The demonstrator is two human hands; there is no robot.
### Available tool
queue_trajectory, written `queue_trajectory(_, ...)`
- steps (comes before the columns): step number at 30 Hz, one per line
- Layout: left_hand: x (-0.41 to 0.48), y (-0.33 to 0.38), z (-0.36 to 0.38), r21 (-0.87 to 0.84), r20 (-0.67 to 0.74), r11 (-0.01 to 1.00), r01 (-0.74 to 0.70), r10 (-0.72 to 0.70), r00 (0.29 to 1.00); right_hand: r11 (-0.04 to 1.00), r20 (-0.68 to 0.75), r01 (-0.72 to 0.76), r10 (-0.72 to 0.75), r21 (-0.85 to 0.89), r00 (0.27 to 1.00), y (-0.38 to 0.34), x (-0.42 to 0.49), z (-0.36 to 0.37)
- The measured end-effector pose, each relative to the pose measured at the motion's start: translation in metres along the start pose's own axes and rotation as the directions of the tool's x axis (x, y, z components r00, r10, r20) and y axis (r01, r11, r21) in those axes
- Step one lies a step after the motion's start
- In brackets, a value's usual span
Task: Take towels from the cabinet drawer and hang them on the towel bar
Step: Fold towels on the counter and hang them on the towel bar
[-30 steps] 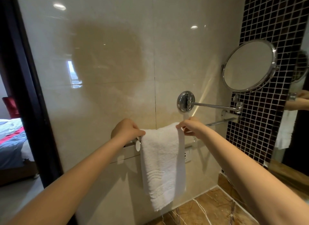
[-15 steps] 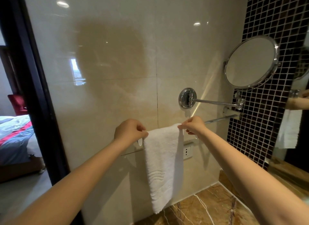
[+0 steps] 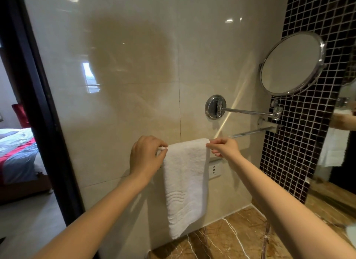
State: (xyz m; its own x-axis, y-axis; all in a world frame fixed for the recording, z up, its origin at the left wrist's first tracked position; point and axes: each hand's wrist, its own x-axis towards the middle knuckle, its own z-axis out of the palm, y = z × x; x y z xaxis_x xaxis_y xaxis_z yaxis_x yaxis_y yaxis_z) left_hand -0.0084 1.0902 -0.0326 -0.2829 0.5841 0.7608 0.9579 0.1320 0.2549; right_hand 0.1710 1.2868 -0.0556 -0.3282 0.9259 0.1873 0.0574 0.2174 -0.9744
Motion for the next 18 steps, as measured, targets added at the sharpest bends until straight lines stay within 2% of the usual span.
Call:
queue_trajectory(2, -0.025, 0.003, 0.007, -0.096, -0.103, 0.993, 0.063, -0.073, 0.992, 0.996, 0.020, -0.048, 0.047, 0.071, 0.999, 0.012, -0.002, -0.001)
queue_trajectory(3, -0.039, 0.003, 0.014, -0.174, -0.100, 0.976, 0.132, -0.151, 0.983, 0.994, 0.042, -0.077, 0.074, 0.080, 0.996, 0.019, -0.003, -0.003)
queue_trajectory(5, -0.058, -0.001, 0.030, -0.350, -0.012, 0.885, 0.307, -0.332, 0.943, 0.987, 0.100, -0.135, 0.127, 0.081, 0.987, 0.030, -0.003, -0.005)
queue_trajectory(7, -0.066, -0.008, 0.046, -0.442, 0.076, 0.795, 0.417, -0.430, 0.900, 0.981, 0.166, -0.176, 0.160, 0.084, 0.973, 0.037, -0.002, -0.007)
queue_trajectory(10, -0.061, -0.015, 0.061, -0.490, 0.126, 0.738, 0.463, -0.466, 0.876, 0.979, 0.259, -0.183, 0.155, 0.087, 0.953, 0.038, -0.001, -0.005)
queue_trajectory(12, -0.055, -0.015, 0.066, -0.573, 0.162, 0.651, 0.499, -0.507, 0.847, 0.982, 0.307, -0.165, 0.129, 0.094, 0.943, 0.036, -0.001, 0.000)
queue_trajectory(15, -0.049, -0.014, 0.069, -0.651, 0.170, 0.553, 0.520, -0.561, 0.810, 0.982, 0.355, -0.141, 0.087, 0.126, 0.931, 0.032, -0.001, 0.009)
queue_trajectory(18, -0.048, -0.014, 0.070, -0.697, 0.222, 0.482, 0.531, -0.559, 0.799, 0.982, 0.372, -0.118, 0.055, 0.148, 0.926, 0.030, 0.001, 0.016)
